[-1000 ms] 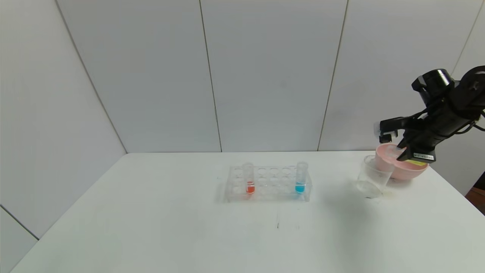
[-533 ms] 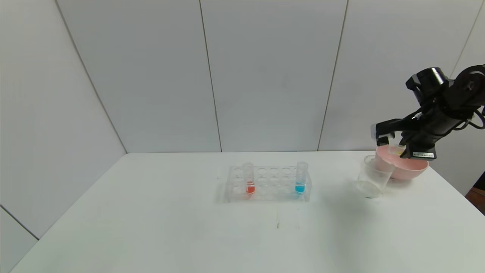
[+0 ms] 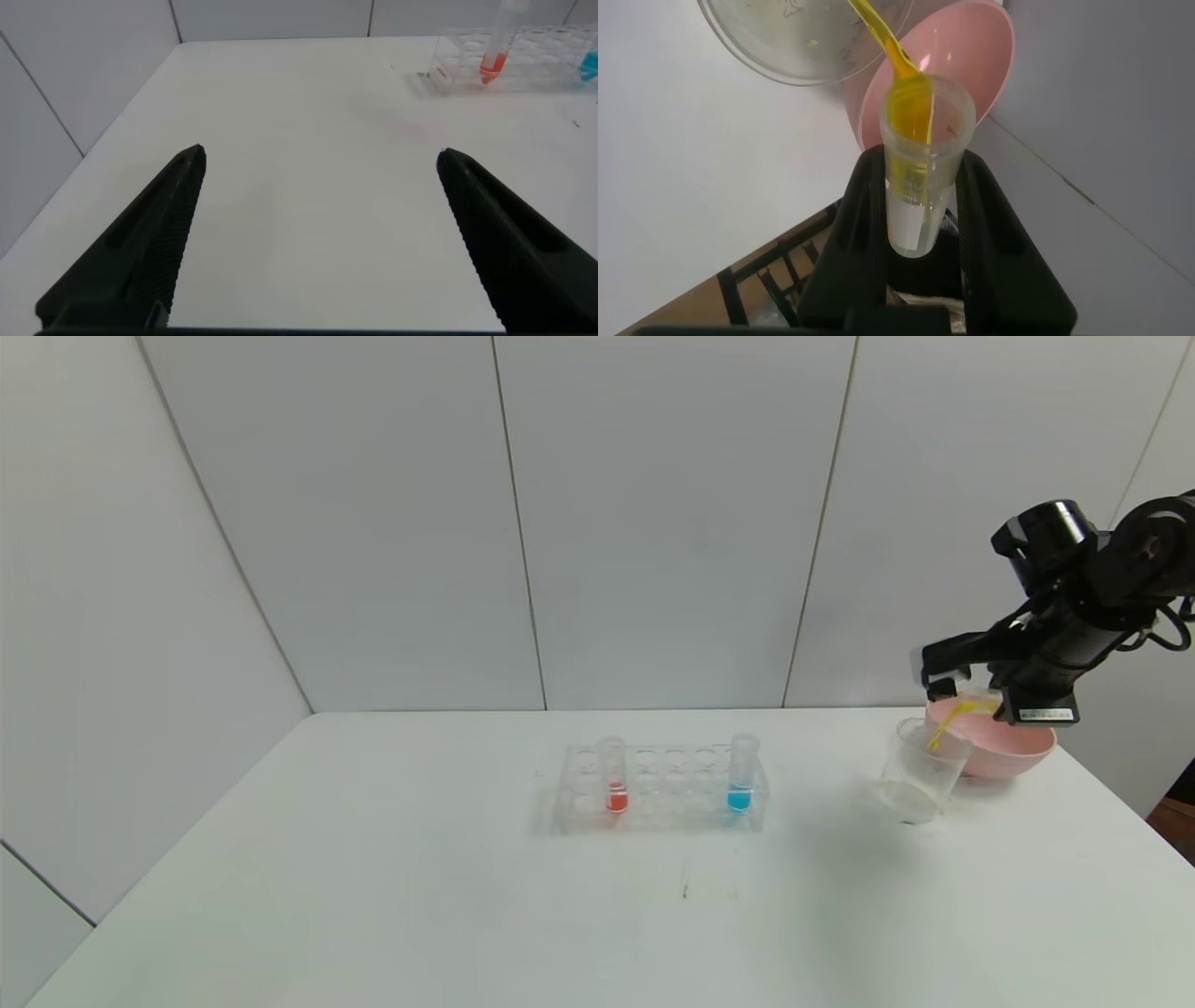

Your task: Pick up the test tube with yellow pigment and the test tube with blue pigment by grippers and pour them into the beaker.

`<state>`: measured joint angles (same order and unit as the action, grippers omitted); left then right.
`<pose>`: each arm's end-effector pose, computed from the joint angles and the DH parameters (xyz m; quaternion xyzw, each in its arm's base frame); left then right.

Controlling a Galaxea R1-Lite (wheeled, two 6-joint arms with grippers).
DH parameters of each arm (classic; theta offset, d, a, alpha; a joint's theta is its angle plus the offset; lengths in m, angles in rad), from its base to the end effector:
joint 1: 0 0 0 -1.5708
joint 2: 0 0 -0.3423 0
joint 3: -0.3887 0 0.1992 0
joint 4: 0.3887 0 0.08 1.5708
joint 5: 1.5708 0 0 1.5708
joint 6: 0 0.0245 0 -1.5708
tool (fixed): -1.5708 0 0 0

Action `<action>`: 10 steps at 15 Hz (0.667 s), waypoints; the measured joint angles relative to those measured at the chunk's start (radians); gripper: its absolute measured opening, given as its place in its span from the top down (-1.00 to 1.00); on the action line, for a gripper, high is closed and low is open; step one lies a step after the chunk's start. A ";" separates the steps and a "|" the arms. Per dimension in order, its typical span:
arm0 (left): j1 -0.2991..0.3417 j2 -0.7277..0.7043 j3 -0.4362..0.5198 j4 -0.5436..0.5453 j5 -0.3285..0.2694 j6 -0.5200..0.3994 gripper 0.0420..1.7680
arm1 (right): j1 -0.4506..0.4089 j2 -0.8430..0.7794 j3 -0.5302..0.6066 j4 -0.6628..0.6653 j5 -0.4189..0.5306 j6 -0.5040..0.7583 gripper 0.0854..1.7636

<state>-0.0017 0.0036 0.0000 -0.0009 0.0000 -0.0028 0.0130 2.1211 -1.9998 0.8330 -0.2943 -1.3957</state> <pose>-0.0532 0.0001 0.0758 -0.0014 0.0014 -0.0008 1.0000 0.4310 -0.0015 0.2600 -0.6190 0.4278 0.1962 0.6288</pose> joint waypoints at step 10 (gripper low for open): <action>0.000 0.000 0.000 0.000 0.000 -0.001 -1.00 | 0.029 0.000 0.000 -0.027 -0.108 -0.059 0.50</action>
<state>-0.0017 0.0036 0.0000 -0.0013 0.0000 -0.0036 0.0421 2.1215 -2.0002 0.8057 -0.4026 -1.4551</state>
